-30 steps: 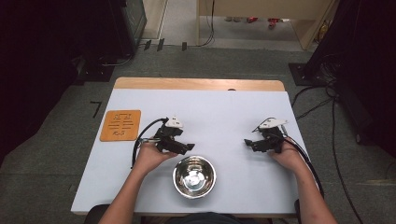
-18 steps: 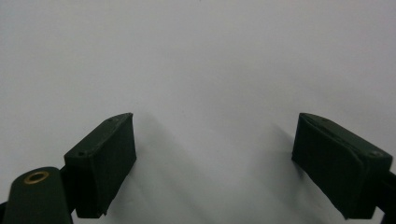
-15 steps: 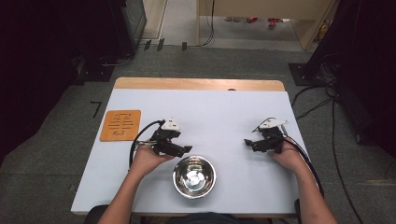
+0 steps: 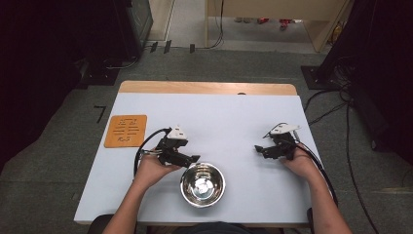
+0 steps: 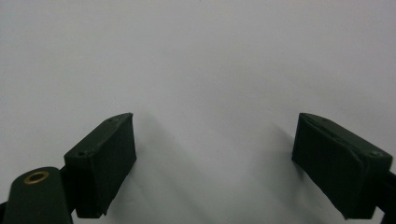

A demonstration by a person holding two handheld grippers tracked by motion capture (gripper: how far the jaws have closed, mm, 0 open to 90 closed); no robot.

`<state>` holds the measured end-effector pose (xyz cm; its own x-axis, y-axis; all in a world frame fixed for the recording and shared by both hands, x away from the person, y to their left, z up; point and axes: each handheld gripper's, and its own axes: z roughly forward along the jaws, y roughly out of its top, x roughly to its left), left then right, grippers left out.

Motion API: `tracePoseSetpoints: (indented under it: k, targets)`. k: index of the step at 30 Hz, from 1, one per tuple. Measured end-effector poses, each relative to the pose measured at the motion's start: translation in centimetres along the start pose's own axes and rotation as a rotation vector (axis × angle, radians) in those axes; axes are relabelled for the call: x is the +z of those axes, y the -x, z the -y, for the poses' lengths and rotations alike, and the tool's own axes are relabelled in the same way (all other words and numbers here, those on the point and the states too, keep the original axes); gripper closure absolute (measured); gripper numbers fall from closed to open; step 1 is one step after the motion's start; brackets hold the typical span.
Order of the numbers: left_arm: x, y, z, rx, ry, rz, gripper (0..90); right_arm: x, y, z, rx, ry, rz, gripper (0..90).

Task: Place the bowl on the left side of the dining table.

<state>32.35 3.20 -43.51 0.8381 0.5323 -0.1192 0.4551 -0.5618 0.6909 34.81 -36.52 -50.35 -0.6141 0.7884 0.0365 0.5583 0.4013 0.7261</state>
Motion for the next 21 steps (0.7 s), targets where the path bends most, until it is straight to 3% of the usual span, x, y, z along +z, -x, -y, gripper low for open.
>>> tracePoseSetpoints:
  k: [13,18,21]
  targets:
    - [0.4,0.8,0.0,0.033,-0.008,0.061,24.3,0.0,0.0,0.0,-0.006,0.003,0.003,13.0]
    - [0.9,1.1,0.0,0.059,-0.040,0.111,24.7,0.0,0.0,0.0,-0.005,0.003,0.003,13.0]
    - [1.2,1.3,0.0,0.076,-0.057,0.115,24.7,0.0,0.0,0.0,-0.005,0.003,0.003,13.0]
